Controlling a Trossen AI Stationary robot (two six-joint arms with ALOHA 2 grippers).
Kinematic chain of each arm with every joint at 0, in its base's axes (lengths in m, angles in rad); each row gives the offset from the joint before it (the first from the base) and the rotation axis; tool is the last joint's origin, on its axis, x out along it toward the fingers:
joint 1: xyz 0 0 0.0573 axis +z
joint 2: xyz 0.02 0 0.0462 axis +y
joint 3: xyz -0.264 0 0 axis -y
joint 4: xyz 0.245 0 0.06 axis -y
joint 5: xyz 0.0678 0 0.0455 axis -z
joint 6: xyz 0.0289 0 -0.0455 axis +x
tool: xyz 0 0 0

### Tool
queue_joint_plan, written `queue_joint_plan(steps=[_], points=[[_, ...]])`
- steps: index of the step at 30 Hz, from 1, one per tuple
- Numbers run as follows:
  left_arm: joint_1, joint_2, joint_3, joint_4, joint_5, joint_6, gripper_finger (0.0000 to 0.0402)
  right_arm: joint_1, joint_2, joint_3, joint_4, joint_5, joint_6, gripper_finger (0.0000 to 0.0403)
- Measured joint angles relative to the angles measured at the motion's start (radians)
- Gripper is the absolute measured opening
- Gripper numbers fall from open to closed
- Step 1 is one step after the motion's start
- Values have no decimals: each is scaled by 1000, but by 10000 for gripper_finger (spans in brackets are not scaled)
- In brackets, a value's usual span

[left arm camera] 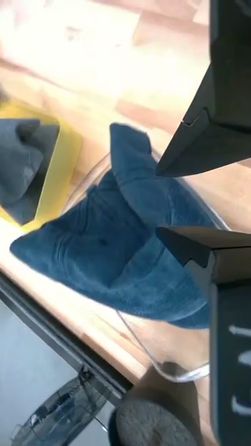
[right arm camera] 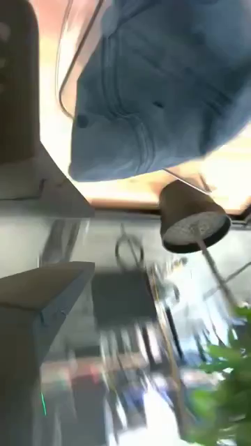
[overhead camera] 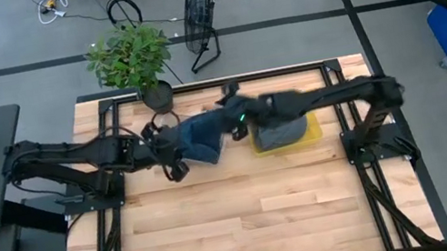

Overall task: Pick & Place hat
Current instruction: Put the blue cap into the transparent bin

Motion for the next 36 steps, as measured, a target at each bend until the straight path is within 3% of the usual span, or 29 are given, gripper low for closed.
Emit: queue_joint_plan(steps=[5, 8, 13, 18, 20, 27, 32, 36], points=[[-32, 43, 0, 8, -39, 25, 128, -121, -81, 1, -129, -279, 264, 114], [-42, 86, 0, 64, -76, 76, 128, -185, -62, 0, -130, -354, 379, 114], [-41, 176, 0, 175, -84, 150, 111, -241, 38, 0, -62, -396, 497, 95], [-19, 253, -1, 176, -80, 146, 38, -247, 127, 0, -19, -465, 483, 19], [-11, 274, -1, 184, -67, 145, 11, -242, 155, 0, -27, -475, 457, 8], [23, 310, 0, 174, 114, 150, 4, -223, 199, 0, -20, -474, 445, 4], [30, 309, 0, 164, 117, 150, 3, -197, 199, 0, 18, -482, 448, 4], [64, 309, 0, 152, 120, 151, 3, -170, 199, 0, 50, -582, 445, 3]])
